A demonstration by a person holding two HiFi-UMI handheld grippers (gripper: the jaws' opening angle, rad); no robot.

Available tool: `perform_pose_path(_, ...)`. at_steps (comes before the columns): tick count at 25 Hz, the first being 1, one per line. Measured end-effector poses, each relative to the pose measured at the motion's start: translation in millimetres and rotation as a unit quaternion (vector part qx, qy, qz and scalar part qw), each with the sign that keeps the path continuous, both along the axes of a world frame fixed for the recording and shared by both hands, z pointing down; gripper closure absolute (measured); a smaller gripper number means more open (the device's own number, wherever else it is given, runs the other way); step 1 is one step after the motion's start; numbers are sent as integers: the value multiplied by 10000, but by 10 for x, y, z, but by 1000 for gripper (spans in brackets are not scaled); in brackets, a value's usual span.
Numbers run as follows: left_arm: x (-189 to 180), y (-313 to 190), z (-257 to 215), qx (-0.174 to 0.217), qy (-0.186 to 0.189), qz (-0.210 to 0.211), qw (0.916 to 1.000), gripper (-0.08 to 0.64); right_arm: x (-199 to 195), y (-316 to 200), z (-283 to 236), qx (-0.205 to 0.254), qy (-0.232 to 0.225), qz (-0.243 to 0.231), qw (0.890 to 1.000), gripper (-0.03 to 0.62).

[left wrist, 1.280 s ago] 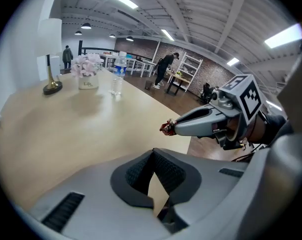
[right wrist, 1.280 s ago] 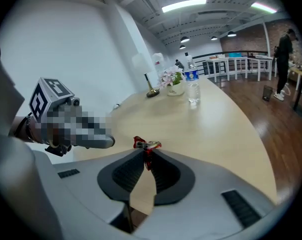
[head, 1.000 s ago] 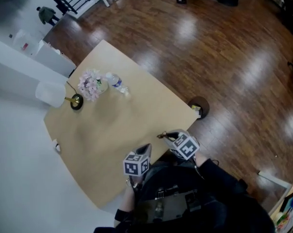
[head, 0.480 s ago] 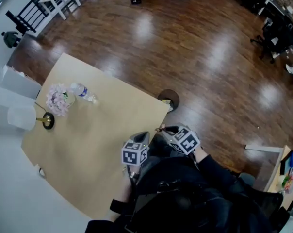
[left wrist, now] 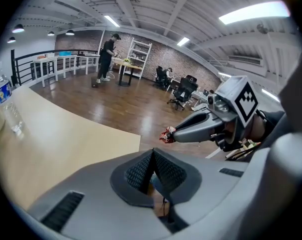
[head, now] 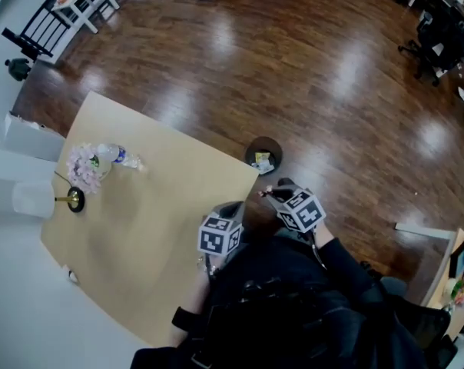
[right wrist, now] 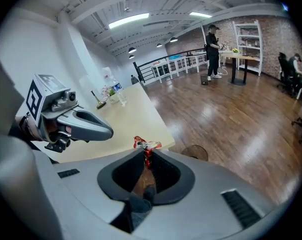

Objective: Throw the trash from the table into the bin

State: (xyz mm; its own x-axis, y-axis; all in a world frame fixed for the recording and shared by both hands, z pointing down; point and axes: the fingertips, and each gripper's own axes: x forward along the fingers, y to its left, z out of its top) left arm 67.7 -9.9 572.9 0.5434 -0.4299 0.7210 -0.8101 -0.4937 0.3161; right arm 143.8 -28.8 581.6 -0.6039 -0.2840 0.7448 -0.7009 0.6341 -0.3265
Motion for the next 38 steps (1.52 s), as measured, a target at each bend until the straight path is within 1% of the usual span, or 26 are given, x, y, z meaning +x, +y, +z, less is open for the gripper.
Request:
perform_pose_path(4,356,-304,36,-100,-57,-99,9999,557,370,-270,81,-78,-85,66,9999,545)
perform_pose_path(8,745,-523,158,-285,-257,83,9992,557,783,-480,250,-294,-160,258,9991,545)
perform_pose_path(12,1110,-747,294,-516,-215,83,9984,555,1164,-703,465,-483,-136,351,9981,543)
perform_pose_path(14,1297,-845,429,-640,-212,20,9977,554,1351,-851,597,-571,-90,374,9976,543)
perform_pose_path(16,1472,-952,625,-756,-303,-89,9966,554,1508,-1028,748,-669,-51,343,9972,543)
perform_pose_path(19,1653,-1163,888,-805,-420,-410,9950,554,1638,-1292,1003,-853,26,160,9962,543)
perform_pose_path(21,1703,-1298,1038,-838,-464,-629,9934,553,1643,-1481,1192,-939,68,32,9956,543)
perform_pose_path(24,1700,-1418,1297,-1013,-538,-922,9891,553,1549,-1747,1482,-959,97,-208,9951,543)
perform_pose_path(26,1694,-1464,1470,-1157,-515,-1213,9845,553,1496,-1867,1698,-989,214,-420,9940,543)
perform_pose_path(28,1715,-1534,1654,-1222,-448,-1461,9807,552,1463,-1987,1963,-1012,309,-537,9929,543)
perform_pose_path(33,1793,-1750,2233,-937,-474,-1803,9780,552,1316,-2353,2780,-912,435,-479,9937,541)
perform_pose_path(35,1775,-1773,2510,-1046,-445,-2065,9718,552,1192,-2447,3115,-865,536,-575,9931,541)
perform_pose_path(38,1719,-1780,2887,-1350,-380,-2462,9590,552,1032,-2538,3594,-880,683,-676,9915,541)
